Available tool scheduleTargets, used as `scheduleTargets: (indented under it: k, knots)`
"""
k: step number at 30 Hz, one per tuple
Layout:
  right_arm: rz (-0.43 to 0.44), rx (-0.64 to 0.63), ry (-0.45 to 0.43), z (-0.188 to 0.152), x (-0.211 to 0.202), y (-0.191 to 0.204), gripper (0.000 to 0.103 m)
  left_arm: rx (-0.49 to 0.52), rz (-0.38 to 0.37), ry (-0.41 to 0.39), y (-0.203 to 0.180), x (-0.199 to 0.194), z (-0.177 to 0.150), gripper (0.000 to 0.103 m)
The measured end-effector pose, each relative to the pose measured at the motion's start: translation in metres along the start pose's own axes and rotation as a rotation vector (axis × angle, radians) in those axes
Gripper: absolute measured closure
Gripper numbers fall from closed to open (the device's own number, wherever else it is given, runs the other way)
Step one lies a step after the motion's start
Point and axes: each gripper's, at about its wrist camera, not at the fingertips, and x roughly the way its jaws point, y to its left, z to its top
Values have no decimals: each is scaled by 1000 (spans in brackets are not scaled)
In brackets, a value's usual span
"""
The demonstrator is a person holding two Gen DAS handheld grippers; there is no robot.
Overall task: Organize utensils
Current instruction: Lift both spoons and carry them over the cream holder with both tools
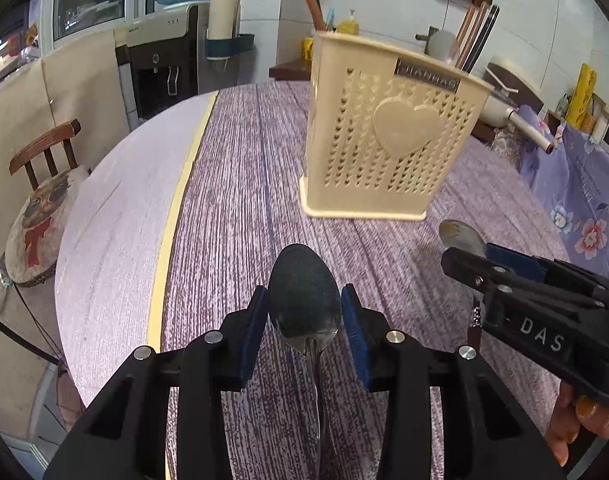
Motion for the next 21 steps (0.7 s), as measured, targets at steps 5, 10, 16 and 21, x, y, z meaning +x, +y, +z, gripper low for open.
scheduleTargets:
  k: [5, 10, 16, 21]
  knots:
    - [15, -14, -69, 4, -30, -3, 57, -3, -25, -66, -4, -19, 15, 65]
    - [14, -36, -125, 7, -56, -1, 57, 8, -35, -119, -11, -34, 24, 65]
    - [21, -53, -160, 6, -79, -2, 57, 5, -43, -173, -15, -46, 30, 65]
    - [24, -66, -175, 4, -85, 0, 57, 6, -36, -188, -18, -46, 28, 65]
